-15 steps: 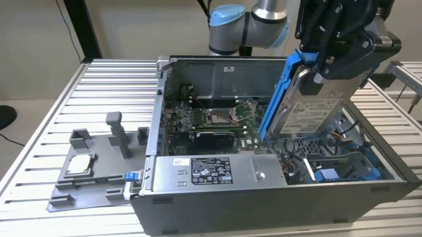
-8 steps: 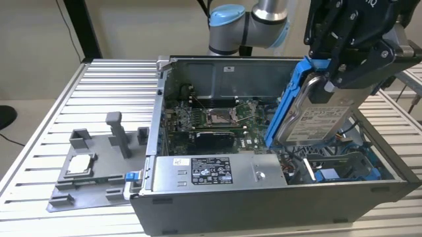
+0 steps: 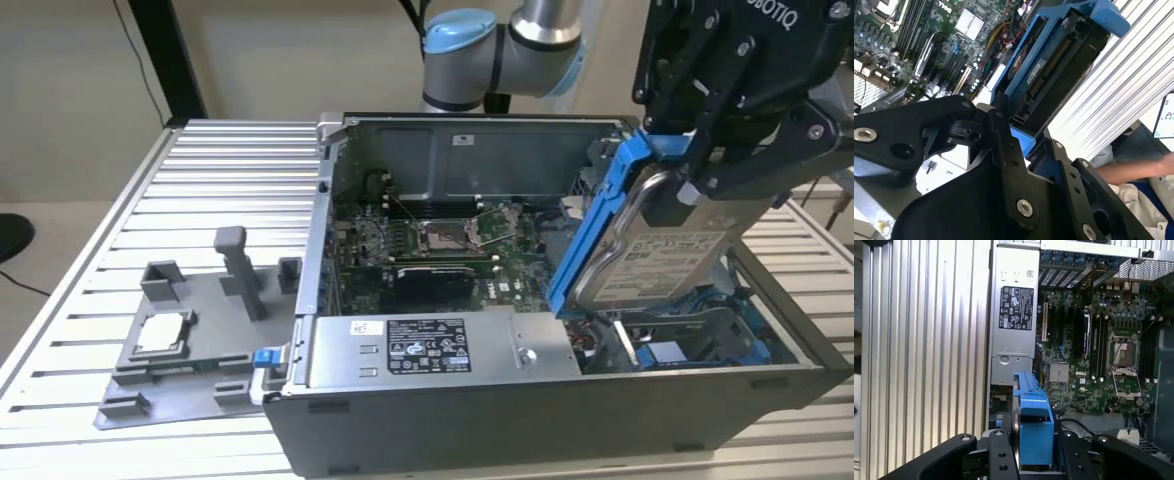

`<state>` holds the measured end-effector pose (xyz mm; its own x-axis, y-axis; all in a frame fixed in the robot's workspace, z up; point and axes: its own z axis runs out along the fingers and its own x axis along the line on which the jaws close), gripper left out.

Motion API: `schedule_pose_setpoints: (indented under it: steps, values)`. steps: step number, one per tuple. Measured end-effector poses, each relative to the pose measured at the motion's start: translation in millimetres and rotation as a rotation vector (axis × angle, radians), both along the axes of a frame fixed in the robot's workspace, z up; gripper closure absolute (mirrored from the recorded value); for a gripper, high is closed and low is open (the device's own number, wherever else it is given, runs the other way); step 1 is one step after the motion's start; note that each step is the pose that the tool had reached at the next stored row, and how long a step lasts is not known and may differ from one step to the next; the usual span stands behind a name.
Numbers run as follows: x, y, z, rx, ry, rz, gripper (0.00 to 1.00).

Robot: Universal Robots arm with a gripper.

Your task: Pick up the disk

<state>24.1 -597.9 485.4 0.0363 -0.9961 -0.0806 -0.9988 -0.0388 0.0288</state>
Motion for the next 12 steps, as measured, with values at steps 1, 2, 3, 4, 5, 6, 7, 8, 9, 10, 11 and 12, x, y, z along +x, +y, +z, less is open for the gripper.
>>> schedule_pose_setpoints:
  steps: [1,2,3,4,5,6,7,8,9,10,11,12]
  values:
    - [0.4,-0.3,-0.5,-0.0001,-0.0038,-0.001,1.0]
    - [0.7,-0.5,-1.0,-0.0003,-0.0077,-0.002,1.0]
    - [0.9,-0.5,-1.5,-0.0002,-0.0098,-0.008,1.0]
    - [0.9,-0.5,-1.8,-0.0005,-0.0099,-0.018,1.0]
    - [0.9,-0.6,-2.2,-0.0004,-0.01,-0.029,1.0]
    - [0.9,-0.6,-2.6,-0.0004,-0.01,-0.038,1.0]
    - [1.2,-0.6,-2.9,-0.0004,-0.0099,-0.046,1.0]
    - [2.3,-0.6,-3.1,-0.0005,-0.0099,-0.051,1.0]
    - [4.5,-0.6,-3.2,-0.0005,-0.0099,-0.053,1.0]
    - [7.0,-0.6,-3.2,-0.0005,-0.0099,-0.054,1.0]
    - [9.8,-0.6,-3.2,-0.0005,-0.0099,-0.054,1.0]
    - [12.8,-0.6,-3.2,-0.0004,-0.01,-0.054,1.0]
